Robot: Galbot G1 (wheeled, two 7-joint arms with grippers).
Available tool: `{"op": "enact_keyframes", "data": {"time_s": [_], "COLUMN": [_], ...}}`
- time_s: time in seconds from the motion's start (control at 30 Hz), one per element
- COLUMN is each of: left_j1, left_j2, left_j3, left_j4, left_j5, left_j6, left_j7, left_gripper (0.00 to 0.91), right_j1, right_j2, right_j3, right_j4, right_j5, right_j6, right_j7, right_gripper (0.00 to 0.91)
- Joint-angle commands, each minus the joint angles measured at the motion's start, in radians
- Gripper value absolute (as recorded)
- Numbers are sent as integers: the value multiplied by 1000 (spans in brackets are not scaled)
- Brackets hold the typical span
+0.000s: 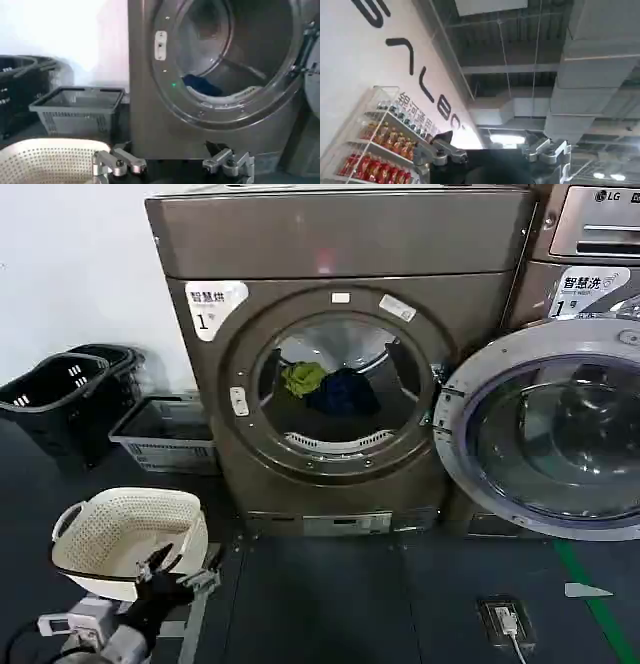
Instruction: Grasp the clothes from the dryer.
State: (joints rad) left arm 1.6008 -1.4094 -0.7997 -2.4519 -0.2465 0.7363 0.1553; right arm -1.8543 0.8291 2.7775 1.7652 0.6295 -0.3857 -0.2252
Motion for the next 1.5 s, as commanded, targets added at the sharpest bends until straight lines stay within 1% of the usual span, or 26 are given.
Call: {"op": "enact_keyframes", "data": {"time_s": [0.03, 0.23, 0.63, 0.83, 1.37, 1.5], "left_j1": [-2, -4, -29, -35, -49, -42], "left_j2": [-2, -12, -17, -19, -11, -7], "left_j3": [-7, -11, -7, -1, 3, 1], "left_j4": [14, 11, 17, 29, 39, 32], "left_j5": [6, 5, 5, 2, 6, 4], "left_j6": [49, 49, 49, 49, 49, 49], "left_j7": [-3, -2, 3, 2, 1, 1], "left_gripper": [907, 907, 907, 907, 907, 907], "right_j1": [2, 7, 7, -21, -31, -30], "right_j2": [-2, -4, -18, -25, -15, -15], "right_j3": [-2, -5, -5, 33, 46, 42], "right_j4": [-2, -1, -10, -24, -18, -21], "right_j5": [44, 48, 44, 41, 42, 50], "right_j6": [26, 33, 37, 29, 28, 46], "right_j7": [4, 11, 9, 6, -8, -5], "right_gripper": [907, 907, 907, 907, 907, 907]}}
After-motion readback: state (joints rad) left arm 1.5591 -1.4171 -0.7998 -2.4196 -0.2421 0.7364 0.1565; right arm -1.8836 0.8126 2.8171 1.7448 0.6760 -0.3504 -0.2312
